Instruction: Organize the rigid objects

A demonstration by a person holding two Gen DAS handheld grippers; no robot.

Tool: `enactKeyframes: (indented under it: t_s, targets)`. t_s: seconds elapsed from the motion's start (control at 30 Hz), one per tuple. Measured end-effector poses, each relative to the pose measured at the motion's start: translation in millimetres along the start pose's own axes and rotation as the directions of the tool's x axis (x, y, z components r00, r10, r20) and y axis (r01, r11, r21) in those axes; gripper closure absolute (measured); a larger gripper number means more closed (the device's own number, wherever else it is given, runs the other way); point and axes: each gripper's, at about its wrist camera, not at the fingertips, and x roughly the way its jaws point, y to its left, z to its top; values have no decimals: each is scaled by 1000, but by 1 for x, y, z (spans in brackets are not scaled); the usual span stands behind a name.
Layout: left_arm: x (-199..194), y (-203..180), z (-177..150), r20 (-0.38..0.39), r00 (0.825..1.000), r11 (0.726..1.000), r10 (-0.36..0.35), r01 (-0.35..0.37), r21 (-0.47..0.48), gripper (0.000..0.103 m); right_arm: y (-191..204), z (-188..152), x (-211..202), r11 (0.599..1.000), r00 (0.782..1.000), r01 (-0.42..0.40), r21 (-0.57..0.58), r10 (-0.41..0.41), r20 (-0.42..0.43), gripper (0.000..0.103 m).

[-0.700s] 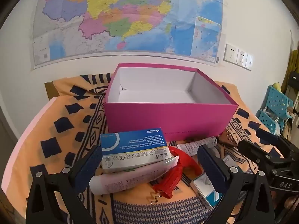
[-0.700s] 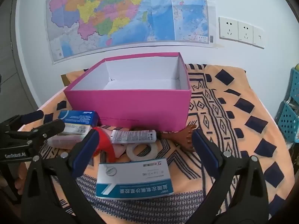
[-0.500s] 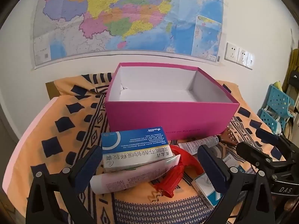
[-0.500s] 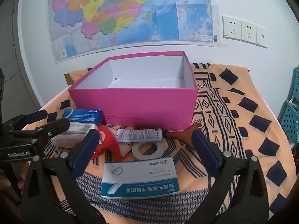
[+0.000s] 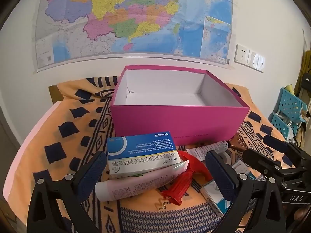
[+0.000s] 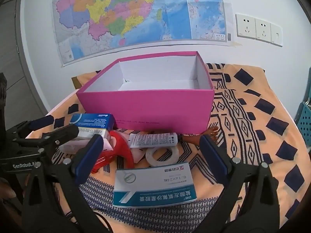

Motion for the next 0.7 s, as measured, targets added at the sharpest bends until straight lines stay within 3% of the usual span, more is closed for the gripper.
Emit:
enactKeyframes:
  t_s: [0.7]
  targets:
    - [-3,0,1,-1,1000,1000,-1,1,0,0,0,0,0,1000,1000,-28,9,28,-6,4]
